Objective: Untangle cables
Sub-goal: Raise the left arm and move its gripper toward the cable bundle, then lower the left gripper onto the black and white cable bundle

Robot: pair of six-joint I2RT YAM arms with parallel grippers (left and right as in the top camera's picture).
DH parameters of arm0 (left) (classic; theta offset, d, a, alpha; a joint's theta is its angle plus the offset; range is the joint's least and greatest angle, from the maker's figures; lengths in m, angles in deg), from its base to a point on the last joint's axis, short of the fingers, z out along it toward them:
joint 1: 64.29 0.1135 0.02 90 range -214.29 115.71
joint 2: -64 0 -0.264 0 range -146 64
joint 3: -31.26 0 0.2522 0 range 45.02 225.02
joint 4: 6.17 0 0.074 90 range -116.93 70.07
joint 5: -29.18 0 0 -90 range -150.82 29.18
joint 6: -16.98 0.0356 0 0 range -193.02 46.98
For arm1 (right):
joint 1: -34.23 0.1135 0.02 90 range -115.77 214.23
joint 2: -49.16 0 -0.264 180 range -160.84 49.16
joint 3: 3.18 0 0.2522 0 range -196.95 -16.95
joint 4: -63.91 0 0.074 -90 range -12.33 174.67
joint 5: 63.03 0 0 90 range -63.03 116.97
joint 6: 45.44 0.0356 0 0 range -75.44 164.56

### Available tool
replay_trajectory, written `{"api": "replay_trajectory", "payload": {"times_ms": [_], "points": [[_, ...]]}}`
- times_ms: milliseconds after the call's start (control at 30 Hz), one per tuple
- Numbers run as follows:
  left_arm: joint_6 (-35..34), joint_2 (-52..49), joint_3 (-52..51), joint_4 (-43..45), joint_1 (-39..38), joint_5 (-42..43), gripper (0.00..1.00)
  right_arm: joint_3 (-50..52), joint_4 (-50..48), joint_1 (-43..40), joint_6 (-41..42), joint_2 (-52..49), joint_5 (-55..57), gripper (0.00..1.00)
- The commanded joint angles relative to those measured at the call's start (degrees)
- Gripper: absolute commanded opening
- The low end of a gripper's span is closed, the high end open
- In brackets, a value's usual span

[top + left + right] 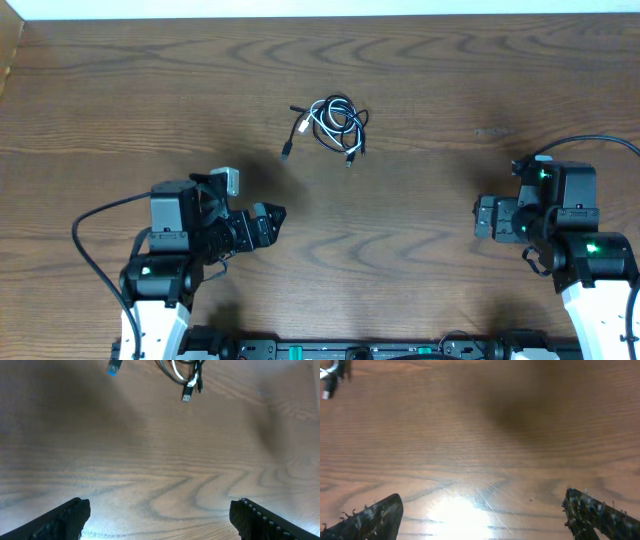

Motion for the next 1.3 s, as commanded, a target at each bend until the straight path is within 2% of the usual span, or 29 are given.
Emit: {"api": "replay_trajectory", "payload": {"times_ms": [0,133,367,600,733,900,1067,1267], "points": [[-0.6,-2.8,6.1,-1.9,0.1,-2.6,0.94,-1.4,-0.4,-0.3,-0.7,0.0,-4.2,0.99],[2.5,-8.1,13.2,-5.4,0.1,-6.6,0.94,-1.4,-0.4,-0.3,-0.7,0.0,-4.8,0.99],[5.1,-16.6,22.1,-9.8,0.1,-6.8,0.94,-1.4,-0.6,-0.3,-0.3,0.0,-5.2,0.99],[7.5,-21.4,29.5,-10.1,0.0,-9.4,0.94,-1.4,-0.6,-0.3,-0.2,0.0,-5.2,0.99],[8.3,-22.6,32.2,-8.4,-1.4,-11.0,0.94,-1.4,-0.6,-0.3,-0.2,0.0,-5.2,0.99],[10.7,-22.9,32.2,-2.1,-6.6,-14.4,0.94,-1.4,-0.6,-0.3,-0.2,0.0,-5.2,0.99],[10.6,-23.6,32.2,0.9,-11.1,-14.3,0.94,-1.4,-0.6,-0.3,-0.2,0.0,-5.2,0.99],[10.4,-23.9,32.2,5.4,-12.3,-13.9,0.94,-1.4,-0.6,-0.3,-0.2,0.0,-5.2,0.99]]}}
